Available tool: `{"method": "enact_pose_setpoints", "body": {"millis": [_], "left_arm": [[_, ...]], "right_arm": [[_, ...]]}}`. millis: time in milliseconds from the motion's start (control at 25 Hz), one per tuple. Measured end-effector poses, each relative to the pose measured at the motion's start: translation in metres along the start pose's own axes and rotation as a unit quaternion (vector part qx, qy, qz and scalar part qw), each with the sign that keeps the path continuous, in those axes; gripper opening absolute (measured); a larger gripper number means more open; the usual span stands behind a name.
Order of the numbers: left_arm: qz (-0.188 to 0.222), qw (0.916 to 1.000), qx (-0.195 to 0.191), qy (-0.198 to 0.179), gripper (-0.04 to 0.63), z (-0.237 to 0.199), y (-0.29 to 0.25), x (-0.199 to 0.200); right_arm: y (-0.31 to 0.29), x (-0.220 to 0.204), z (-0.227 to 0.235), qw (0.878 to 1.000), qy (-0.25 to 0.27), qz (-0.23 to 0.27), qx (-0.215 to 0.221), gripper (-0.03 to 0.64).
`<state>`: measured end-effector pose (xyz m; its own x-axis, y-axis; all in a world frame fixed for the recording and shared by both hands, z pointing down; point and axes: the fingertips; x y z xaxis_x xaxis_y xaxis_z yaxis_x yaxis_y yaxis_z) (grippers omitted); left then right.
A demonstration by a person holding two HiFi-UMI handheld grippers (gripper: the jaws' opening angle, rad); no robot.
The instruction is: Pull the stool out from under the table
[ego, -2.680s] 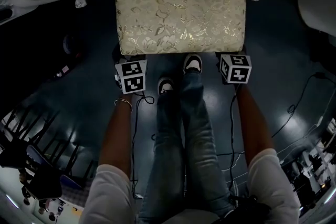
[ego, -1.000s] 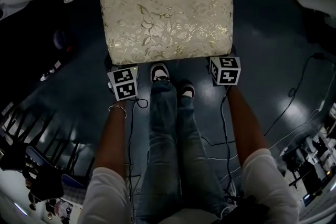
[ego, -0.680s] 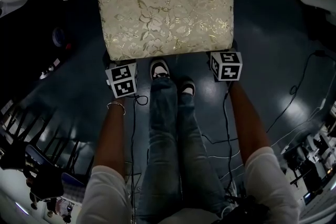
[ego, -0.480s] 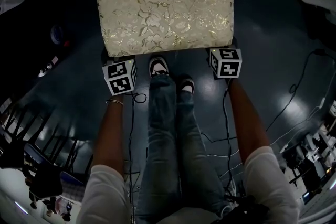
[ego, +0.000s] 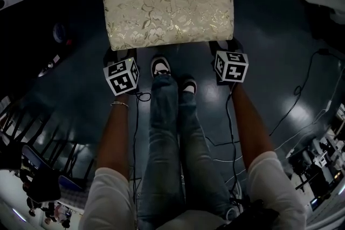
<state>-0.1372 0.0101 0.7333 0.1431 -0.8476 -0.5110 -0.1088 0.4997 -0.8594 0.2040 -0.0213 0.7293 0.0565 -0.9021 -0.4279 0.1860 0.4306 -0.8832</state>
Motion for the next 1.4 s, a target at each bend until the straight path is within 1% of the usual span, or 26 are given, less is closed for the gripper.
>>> {"method": "enact_pose_setpoints", "body": {"millis": [80,200,360,440,560,640,760,880,960,1080,1240,1400], "left_arm": [[-0.007,0.9998,0.005,0.016,0.268,0.002,0.009,-0.005],[-0.018,0.9997,0.007,0.016,0.259,0.008,0.024,-0.009],[-0.019,0.9997,0.015,0.006,0.142,0.018,0.049,-0.010],[-0.020,0.9996,0.013,0.016,0.079,0.025,0.063,-0.010],[-0.012,0.9990,0.004,0.043,0.038,0.038,0.088,-0.008],[-0.004,0.9981,-0.001,0.061,0.029,0.048,0.106,-0.001],[0.017,0.9963,-0.006,0.084,0.015,0.060,0.137,0.020],[0.046,0.9947,-0.016,0.090,0.009,0.071,0.172,0.052],[0.062,0.9943,-0.024,0.083,0.008,0.080,0.199,0.074],[0.081,0.9940,-0.040,0.062,0.008,0.094,0.242,0.105],[0.105,0.9913,-0.065,0.046,0.008,0.101,0.301,0.147],[0.129,0.9890,-0.065,0.035,0.008,0.094,0.348,0.190]], "right_arm": [[0.011,-0.003,0.001,1.000,0.001,-0.004,-0.007,0.225],[0.030,-0.005,-0.001,1.000,0.000,-0.005,-0.010,0.198],[0.059,-0.003,-0.003,1.000,-0.003,0.009,-0.011,0.104],[0.075,-0.004,-0.003,1.000,-0.013,0.017,-0.013,0.067],[0.105,-0.003,-0.010,0.999,-0.035,0.033,-0.006,0.026],[0.129,0.001,-0.019,0.998,-0.045,0.043,0.011,0.009],[0.159,0.007,-0.037,0.997,-0.052,0.047,0.038,0.000],[0.184,0.013,-0.053,0.997,-0.055,0.043,0.045,-0.002],[0.205,0.018,-0.061,0.997,-0.059,0.038,0.044,0.000],[0.242,0.029,-0.074,0.996,-0.066,0.040,0.043,-0.002],[0.290,0.046,-0.095,0.996,-0.071,0.038,0.038,0.000],[0.327,0.077,-0.116,0.994,-0.086,0.052,0.047,-0.002]]}}
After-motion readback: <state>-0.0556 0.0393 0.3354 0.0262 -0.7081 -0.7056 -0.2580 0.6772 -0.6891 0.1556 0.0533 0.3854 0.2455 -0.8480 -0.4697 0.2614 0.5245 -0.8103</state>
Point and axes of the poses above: the fingertips, and each gripper's own axes: y backward along the fingers, z to its right, x out of its top, and after that the axes turned 13 degrees about -y, right-handed
